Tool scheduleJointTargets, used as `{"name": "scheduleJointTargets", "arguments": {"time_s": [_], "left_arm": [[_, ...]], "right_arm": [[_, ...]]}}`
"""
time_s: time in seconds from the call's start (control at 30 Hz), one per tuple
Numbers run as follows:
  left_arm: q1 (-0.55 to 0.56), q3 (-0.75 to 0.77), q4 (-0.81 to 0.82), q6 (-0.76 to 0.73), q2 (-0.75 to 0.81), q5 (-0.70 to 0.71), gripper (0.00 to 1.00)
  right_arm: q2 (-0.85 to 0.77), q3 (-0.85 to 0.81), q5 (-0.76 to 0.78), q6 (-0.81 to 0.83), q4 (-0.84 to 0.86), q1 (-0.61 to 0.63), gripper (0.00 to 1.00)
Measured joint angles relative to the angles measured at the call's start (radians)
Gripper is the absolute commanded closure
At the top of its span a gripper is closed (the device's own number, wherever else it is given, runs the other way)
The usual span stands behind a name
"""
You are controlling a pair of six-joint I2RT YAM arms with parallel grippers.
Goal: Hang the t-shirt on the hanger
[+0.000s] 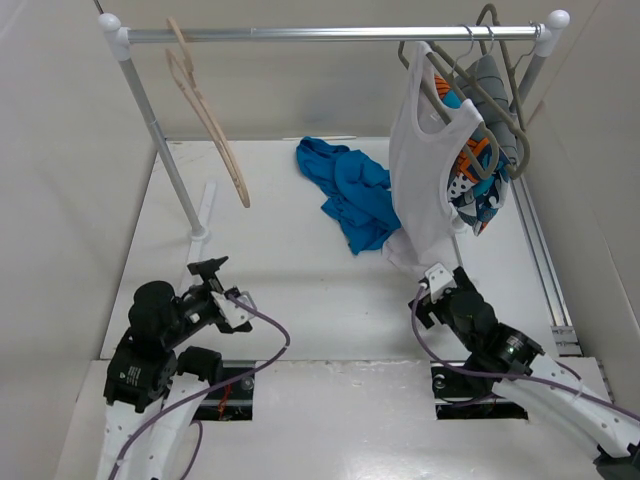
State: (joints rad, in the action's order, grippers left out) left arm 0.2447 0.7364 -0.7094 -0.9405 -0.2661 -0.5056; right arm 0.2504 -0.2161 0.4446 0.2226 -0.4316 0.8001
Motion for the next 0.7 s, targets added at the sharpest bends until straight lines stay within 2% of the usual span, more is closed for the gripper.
{"name": "scheduleJointTargets", "arguments": {"time_s": [0.23, 0.4, 0.53, 0.7], "left_arm": [[0.0, 0.033, -0.016, 0.011, 0.022, -0.042, 0.0], [0.0, 0.042, 0.001, 0.045, 0.021, -0.052, 0.0], [0.0, 0.029, 0.002, 0.053, 0.02, -0.055, 0.0], [0.0, -0.009, 0.008, 0.073, 0.025, -0.049, 0.0]], "right_arm": [[0.222, -0.064, -0.079, 0.132, 0.1, 0.0, 0.01], [0.447, -0.158, -0.192, 0.263, 0.198, 0.003, 0.01], [0.715, -0.334, -0.276, 0.413, 0.229, 0.016, 0.01], [1.099, -0.67, -0.321, 0.561, 0.259, -0.009, 0.01]]}}
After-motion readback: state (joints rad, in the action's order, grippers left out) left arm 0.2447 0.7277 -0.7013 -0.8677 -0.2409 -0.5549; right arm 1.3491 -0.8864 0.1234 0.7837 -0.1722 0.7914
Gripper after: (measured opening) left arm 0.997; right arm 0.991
